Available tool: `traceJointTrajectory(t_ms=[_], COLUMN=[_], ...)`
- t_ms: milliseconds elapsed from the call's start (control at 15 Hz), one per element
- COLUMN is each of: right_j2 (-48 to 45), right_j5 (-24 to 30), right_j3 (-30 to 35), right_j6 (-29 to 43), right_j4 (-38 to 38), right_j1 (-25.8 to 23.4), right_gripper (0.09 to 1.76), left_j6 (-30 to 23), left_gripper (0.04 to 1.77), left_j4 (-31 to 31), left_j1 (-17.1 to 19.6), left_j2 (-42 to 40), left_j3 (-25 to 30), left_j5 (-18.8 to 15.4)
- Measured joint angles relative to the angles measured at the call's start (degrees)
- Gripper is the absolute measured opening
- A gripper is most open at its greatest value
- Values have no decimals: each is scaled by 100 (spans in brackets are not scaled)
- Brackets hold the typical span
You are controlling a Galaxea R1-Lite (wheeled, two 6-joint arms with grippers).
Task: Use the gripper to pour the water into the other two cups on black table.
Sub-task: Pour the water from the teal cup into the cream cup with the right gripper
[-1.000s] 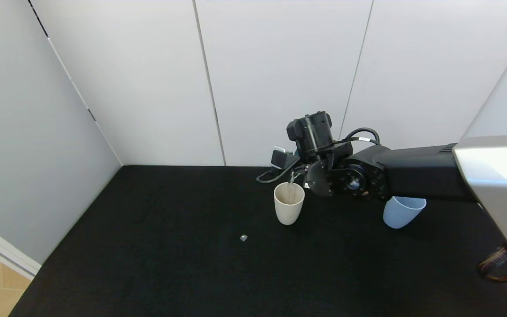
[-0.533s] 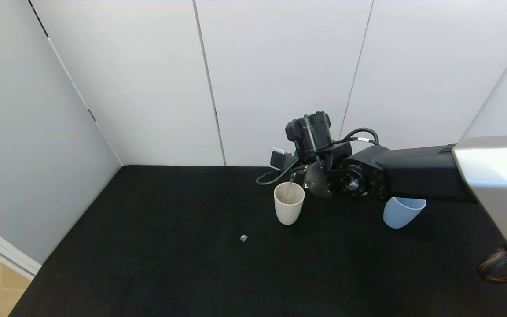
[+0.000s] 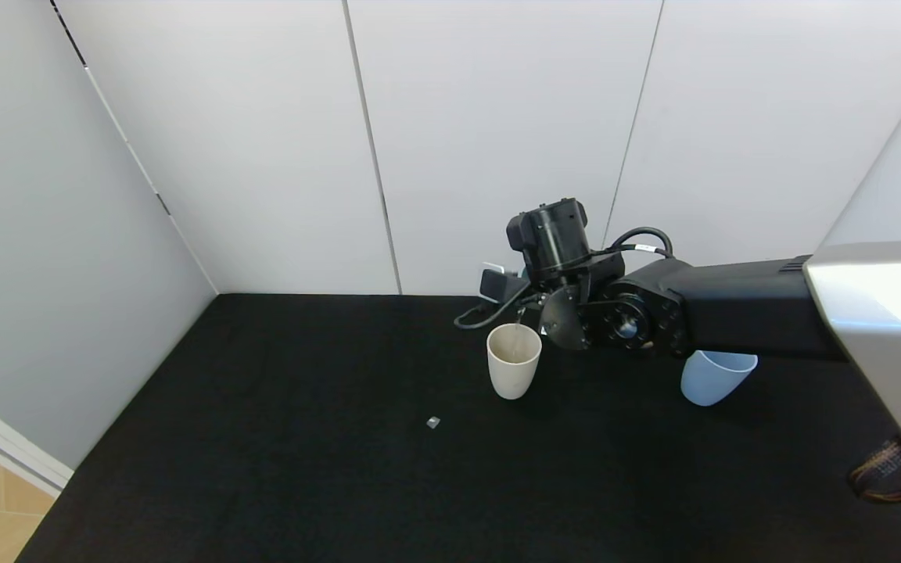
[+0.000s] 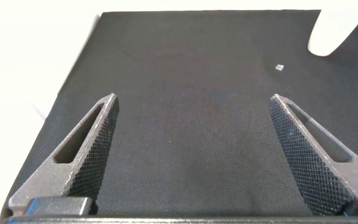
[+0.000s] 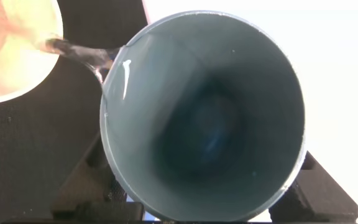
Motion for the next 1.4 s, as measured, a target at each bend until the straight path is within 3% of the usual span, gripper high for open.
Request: traceJointTrajectory(t_ms=[800, 1067, 1400], right_j2=[-2, 9, 35], right_j5=[56, 87, 213], right_j3=[26, 50, 139], right_j6=[129, 590, 1737], right_j4=[13, 37, 155], right_j1=[4, 4, 12], right_gripper=[120, 120, 120], left_j6=[0, 0, 0], left_gripper=[172, 172, 172], left_j4=[0, 0, 0], left_j1=[0, 0, 0], left_j2=[0, 0, 0], left_j3=[0, 0, 0], left_j5=[-2, -2, 0])
